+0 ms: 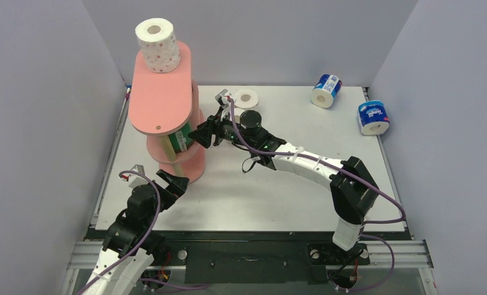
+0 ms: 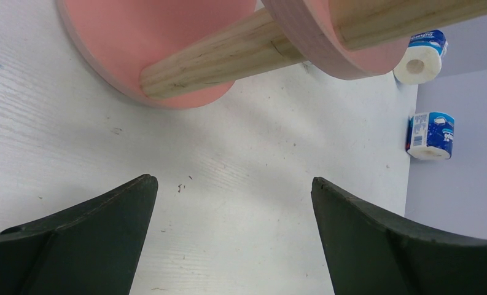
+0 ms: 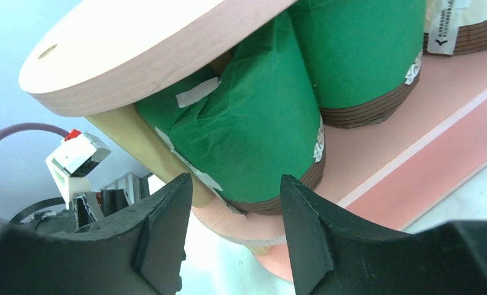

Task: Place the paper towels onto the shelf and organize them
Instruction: Place the paper towel on the shelf, then move the paper towel to the center of the board.

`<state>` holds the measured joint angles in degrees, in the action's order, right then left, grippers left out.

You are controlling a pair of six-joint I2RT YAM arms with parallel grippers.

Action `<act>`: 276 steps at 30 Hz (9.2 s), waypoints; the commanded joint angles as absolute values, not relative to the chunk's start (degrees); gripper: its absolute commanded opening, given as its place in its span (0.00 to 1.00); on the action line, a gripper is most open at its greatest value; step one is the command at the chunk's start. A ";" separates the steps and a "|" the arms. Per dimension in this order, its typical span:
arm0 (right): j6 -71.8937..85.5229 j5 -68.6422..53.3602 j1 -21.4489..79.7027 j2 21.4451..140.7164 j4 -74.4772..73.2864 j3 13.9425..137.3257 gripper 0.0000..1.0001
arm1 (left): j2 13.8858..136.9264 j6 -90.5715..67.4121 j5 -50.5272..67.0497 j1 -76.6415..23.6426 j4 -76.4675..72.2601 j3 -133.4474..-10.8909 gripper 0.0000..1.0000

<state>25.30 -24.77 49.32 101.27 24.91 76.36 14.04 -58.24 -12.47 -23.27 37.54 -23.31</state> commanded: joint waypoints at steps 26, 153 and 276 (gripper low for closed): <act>30.63 -27.64 49.75 107.78 27.99 84.05 0.32 | 13.65 -57.79 -13.28 -23.56 37.12 -25.02 0.96; 45.03 15.84 29.28 84.09 -10.58 58.62 0.95 | 48.42 -58.26 -43.03 -66.79 31.91 -33.73 0.96; 41.05 -0.18 30.40 98.91 -14.57 79.01 0.21 | 38.72 -59.26 -44.87 -69.70 32.00 -30.32 0.98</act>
